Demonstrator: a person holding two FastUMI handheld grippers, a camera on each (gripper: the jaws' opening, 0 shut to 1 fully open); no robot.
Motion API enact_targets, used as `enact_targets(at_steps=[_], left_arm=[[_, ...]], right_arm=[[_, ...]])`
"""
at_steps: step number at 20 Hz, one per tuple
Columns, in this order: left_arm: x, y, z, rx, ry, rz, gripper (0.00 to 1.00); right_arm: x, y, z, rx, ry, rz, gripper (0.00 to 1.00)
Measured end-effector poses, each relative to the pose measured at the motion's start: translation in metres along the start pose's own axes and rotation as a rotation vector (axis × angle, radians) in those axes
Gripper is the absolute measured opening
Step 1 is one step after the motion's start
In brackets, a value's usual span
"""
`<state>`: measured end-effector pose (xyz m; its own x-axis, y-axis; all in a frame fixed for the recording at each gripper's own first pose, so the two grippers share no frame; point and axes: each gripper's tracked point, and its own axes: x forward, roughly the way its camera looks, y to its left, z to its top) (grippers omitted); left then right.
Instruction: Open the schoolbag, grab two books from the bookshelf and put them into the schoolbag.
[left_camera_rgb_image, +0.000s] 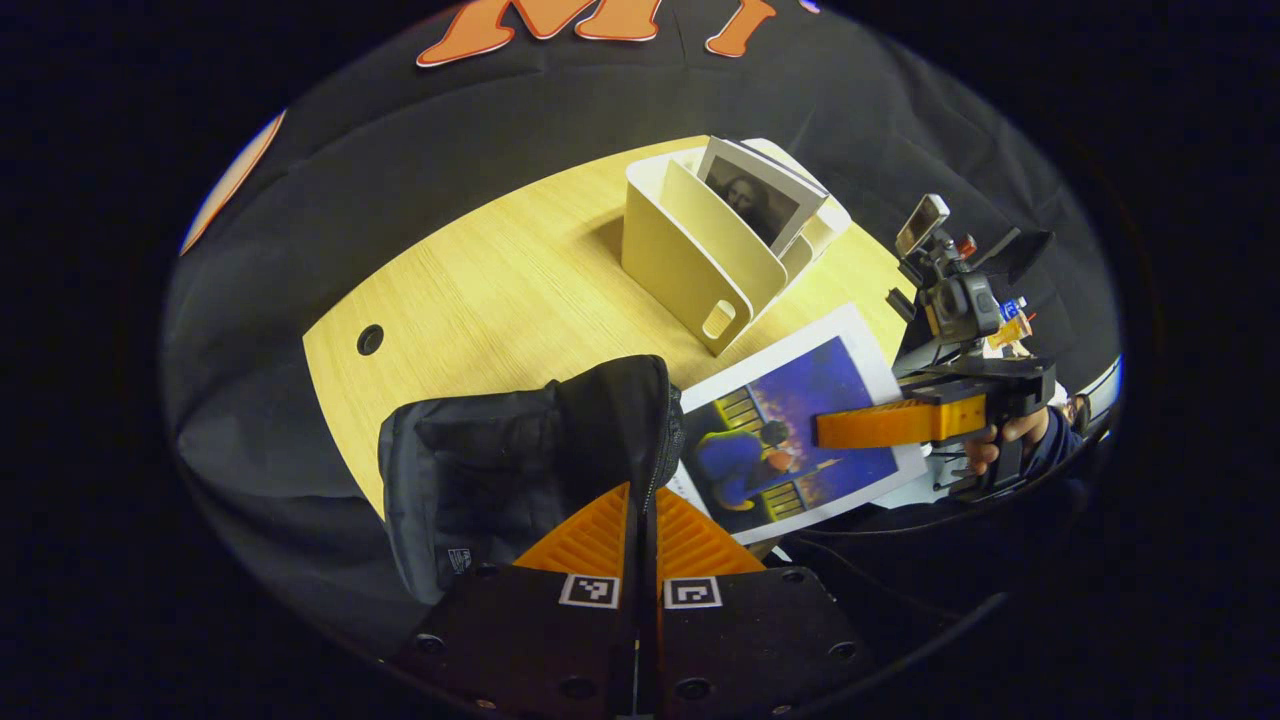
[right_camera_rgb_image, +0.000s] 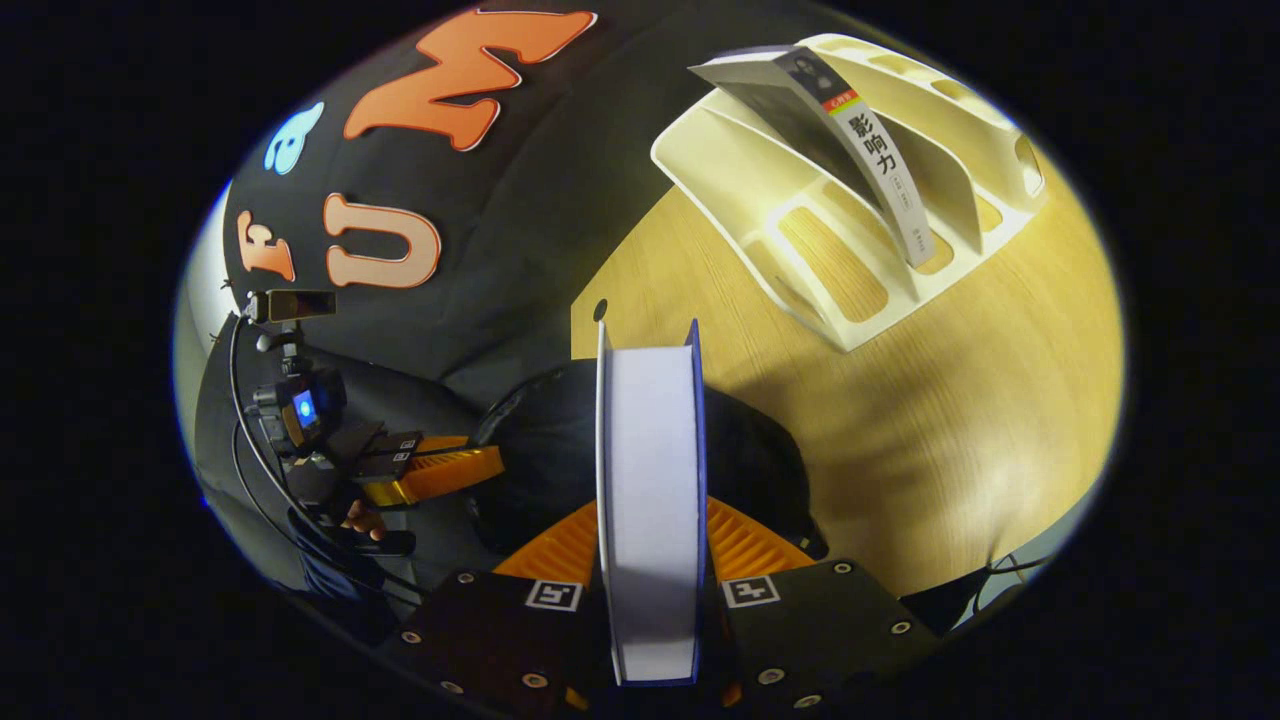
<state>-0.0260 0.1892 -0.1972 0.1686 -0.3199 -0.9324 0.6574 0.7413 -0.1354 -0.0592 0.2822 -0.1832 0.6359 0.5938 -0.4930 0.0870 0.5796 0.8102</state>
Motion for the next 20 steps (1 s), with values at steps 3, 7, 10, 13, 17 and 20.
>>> enact_targets(at_steps=[3,7,10,13,17,20], left_arm=[[-0.001,0.001,0.0,-0.001,-0.005,0.007,0.02],[-0.005,-0.001,0.005,-0.007,-0.009,0.01,0.01],[-0.008,-0.002,0.007,-0.001,-0.015,0.011,0.01],[-0.011,-0.005,0.006,-0.002,-0.022,0.018,0.01],[-0.012,-0.008,0.007,-0.007,-0.032,0.018,0.01],[-0.012,-0.011,0.009,-0.014,-0.041,0.016,0.01]], right_arm=[[0.027,-0.003,-0.006,0.035,0.003,0.015,0.36],[0.059,0.004,-0.02,0.072,0.019,0.06,0.36],[0.08,0.01,-0.023,0.108,-0.01,0.092,0.36],[0.094,0.012,-0.023,0.137,-0.038,0.108,0.36],[0.11,0.016,-0.019,0.169,-0.08,0.133,0.36],[0.122,0.021,-0.022,0.174,-0.095,0.15,0.36]])
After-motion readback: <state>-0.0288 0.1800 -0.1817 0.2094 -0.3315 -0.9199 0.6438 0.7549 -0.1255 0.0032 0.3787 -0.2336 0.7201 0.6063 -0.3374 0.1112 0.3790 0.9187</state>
